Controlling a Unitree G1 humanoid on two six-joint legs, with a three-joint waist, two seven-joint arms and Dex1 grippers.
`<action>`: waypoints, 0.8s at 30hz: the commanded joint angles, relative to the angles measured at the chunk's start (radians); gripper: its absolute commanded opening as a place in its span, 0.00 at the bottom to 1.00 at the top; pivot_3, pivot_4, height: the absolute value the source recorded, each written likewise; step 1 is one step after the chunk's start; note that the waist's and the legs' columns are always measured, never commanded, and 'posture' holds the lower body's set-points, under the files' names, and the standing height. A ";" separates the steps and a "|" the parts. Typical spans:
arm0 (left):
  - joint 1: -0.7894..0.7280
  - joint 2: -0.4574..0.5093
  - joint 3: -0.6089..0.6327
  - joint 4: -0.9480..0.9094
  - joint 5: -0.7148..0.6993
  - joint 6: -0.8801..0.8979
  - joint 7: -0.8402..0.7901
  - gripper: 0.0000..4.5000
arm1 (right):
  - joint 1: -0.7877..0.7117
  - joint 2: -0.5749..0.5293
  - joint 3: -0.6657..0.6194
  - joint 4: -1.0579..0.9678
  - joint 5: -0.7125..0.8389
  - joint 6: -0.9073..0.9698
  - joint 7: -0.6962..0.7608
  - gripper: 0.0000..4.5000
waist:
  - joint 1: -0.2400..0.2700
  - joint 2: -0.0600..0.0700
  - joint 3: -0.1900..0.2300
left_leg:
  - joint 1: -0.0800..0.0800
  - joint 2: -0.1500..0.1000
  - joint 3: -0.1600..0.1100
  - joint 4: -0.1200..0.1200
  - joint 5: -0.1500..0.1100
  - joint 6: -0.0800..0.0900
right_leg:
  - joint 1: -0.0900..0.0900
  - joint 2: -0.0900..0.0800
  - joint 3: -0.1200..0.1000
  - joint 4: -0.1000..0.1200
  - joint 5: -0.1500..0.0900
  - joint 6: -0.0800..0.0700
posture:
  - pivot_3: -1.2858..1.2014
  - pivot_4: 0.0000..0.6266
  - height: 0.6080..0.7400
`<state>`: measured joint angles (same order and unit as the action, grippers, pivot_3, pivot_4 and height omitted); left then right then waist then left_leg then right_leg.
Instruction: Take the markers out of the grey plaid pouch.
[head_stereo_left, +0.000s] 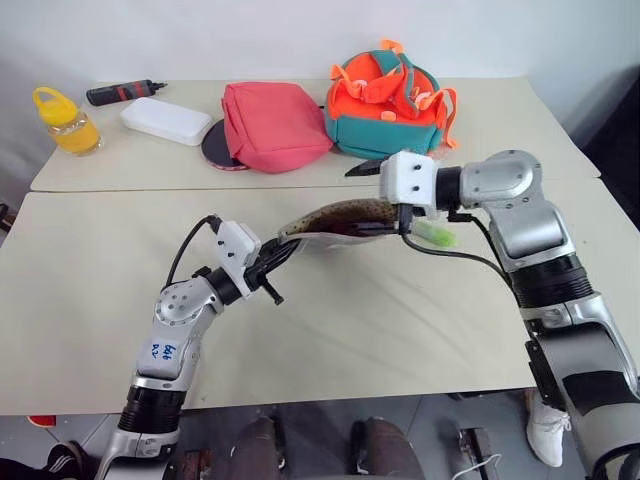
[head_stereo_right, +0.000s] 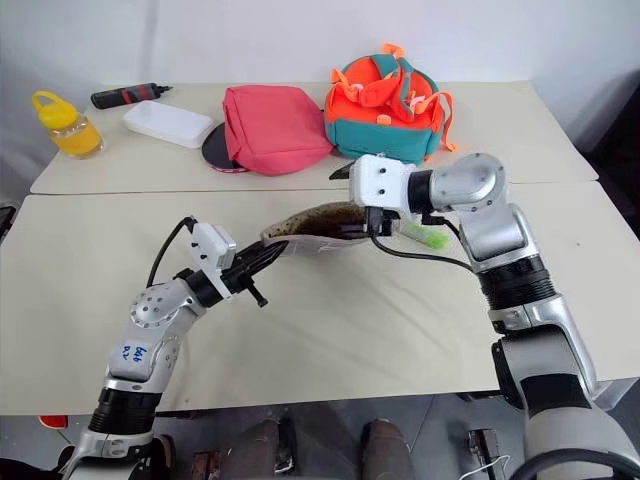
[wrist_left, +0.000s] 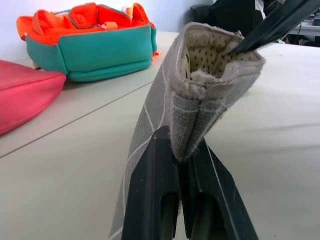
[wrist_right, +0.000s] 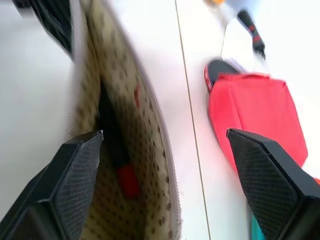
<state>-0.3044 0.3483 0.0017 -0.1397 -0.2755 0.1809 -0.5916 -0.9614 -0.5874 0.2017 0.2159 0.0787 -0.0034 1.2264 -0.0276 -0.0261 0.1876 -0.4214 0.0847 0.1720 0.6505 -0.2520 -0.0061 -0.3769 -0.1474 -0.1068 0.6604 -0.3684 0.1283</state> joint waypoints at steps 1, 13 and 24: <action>-0.007 -0.018 0.017 -0.032 -0.030 0.017 0.018 0.00 | 0.006 -0.019 -0.061 -0.088 0.101 0.092 0.027 0.83 | 0.000 0.000 0.000 | 0.000 0.000 0.000 0.000 0.000 0.000 | 0.000 0.000 0.000 0.000 0.000 0.000 | 0.52 0.24 1.00; -0.017 -0.014 -0.003 -0.059 -0.051 0.073 -0.020 0.00 | -0.001 -0.048 0.042 -0.021 -0.071 -0.033 -0.006 0.01 | -0.001 0.000 0.000 | 0.000 0.000 0.000 0.000 0.000 0.000 | 0.000 0.000 0.000 0.000 0.000 0.000 | 0.52 0.24 1.00; -0.041 -0.016 0.015 -0.200 -0.254 0.372 -0.022 0.00 | -0.064 -0.065 0.150 -0.029 -0.154 0.026 0.124 0.01 | -0.001 0.000 0.000 | 0.000 0.000 0.000 0.001 0.000 0.000 | 0.000 0.000 0.000 0.000 0.000 0.000 | 0.52 0.24 1.00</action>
<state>-0.3183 0.3288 -0.0003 -0.2666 -0.4584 0.5009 -0.6123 -0.9776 -0.6527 0.3656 0.2105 -0.0830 0.0012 1.3314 -0.0289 -0.0258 0.1879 -0.4215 0.0847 0.1721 0.6514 -0.2520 -0.0062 -0.3770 -0.1474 -0.1064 0.6608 -0.3684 0.1283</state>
